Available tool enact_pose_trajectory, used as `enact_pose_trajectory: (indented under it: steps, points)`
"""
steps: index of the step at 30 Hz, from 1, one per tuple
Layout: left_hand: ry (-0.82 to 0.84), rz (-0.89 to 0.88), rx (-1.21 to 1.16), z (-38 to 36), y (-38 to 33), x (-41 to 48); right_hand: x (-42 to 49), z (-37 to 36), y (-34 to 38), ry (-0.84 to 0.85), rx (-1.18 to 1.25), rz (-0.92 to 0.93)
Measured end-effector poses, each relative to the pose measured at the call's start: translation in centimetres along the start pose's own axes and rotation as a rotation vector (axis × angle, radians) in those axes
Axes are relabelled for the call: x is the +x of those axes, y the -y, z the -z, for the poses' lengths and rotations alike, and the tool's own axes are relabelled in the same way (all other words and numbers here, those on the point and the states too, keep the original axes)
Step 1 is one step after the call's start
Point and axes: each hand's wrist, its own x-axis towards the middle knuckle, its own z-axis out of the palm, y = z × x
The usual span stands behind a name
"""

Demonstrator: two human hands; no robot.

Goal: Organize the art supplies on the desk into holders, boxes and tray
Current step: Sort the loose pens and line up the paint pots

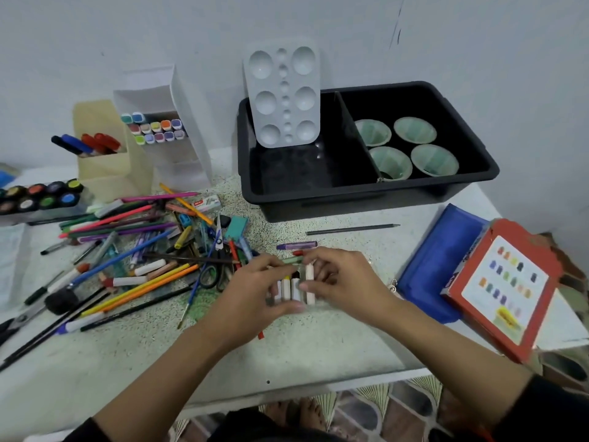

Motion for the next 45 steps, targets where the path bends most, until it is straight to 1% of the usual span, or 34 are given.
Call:
enact_pose_trajectory:
  steps: [2,4,6,14,18,21,26,34,41,45]
  points:
    - [0.031,0.004,-0.012,0.2,-0.2,0.0,-0.1,-0.2,0.0,-0.032,0.004,0.022]
    - [0.045,0.02,-0.022,0.3,-0.4,0.1,-0.2,-0.3,0.0,-0.042,-0.052,0.073]
    - [0.05,0.026,-0.011,0.4,-0.4,0.2,-0.2,-0.2,0.0,-0.045,-0.057,0.069]
    - [0.081,-0.01,0.031,0.7,0.1,0.4,-0.6,0.3,-0.4,0.054,-0.079,0.069]
    - [0.085,-0.008,0.035,0.9,0.0,0.3,-0.7,0.2,-0.1,0.066,-0.061,0.105]
    - [0.095,-0.006,0.047,0.9,0.2,0.4,-0.9,0.3,0.3,0.087,-0.075,0.096]
    - [0.113,-0.007,0.05,0.9,0.4,0.3,-0.4,-0.1,0.0,0.034,-0.109,0.077]
    - [0.131,-0.01,0.061,0.6,0.3,0.3,-0.2,-0.3,-0.1,0.031,-0.108,0.066]
    - [0.094,-0.033,0.083,0.2,0.9,0.2,-0.1,-0.4,0.3,0.029,-0.157,0.074]
    - [0.057,-0.031,0.055,0.0,1.1,0.0,-0.4,-0.3,0.5,0.027,-0.203,0.092]
